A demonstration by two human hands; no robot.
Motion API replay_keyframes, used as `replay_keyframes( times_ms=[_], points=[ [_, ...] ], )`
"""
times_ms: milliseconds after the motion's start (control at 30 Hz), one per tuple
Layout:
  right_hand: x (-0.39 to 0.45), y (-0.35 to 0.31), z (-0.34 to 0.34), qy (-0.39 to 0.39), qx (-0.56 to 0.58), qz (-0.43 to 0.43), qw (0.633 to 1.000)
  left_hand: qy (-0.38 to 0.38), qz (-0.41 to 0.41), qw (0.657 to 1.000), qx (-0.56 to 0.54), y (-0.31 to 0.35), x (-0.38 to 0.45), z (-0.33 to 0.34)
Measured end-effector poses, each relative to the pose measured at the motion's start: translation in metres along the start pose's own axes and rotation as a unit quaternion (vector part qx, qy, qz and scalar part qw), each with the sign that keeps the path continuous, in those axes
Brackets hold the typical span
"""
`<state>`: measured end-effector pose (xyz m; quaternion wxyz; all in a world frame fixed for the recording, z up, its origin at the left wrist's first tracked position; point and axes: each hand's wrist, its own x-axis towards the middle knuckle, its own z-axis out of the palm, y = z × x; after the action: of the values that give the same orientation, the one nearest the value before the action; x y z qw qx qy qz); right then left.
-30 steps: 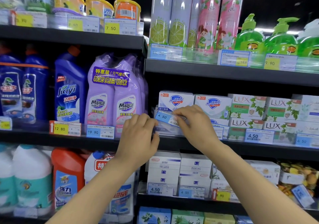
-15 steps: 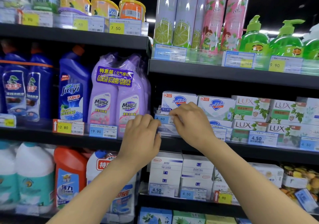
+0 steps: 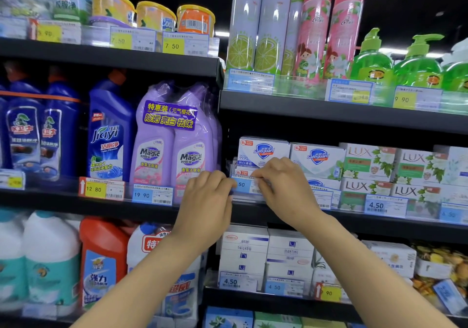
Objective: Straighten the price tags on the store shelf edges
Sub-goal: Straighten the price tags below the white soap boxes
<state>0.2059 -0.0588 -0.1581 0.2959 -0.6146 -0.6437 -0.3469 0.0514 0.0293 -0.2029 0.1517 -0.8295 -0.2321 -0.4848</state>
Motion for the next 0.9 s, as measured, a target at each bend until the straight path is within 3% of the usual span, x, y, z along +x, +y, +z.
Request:
replay_keyframes(
  times_ms=[567, 900],
  points=[
    [-0.013, 0.004, 0.007, 0.012, -0.023, -0.060, 0.998, -0.008, -0.008, 1.000, 0.006, 0.002, 0.004, -0.002],
    [-0.033, 0.006, -0.002, 0.005, -0.007, -0.051, 0.999, 0.000, 0.007, 0.999, -0.036, 0.002, 0.007, -0.003]
  ],
)
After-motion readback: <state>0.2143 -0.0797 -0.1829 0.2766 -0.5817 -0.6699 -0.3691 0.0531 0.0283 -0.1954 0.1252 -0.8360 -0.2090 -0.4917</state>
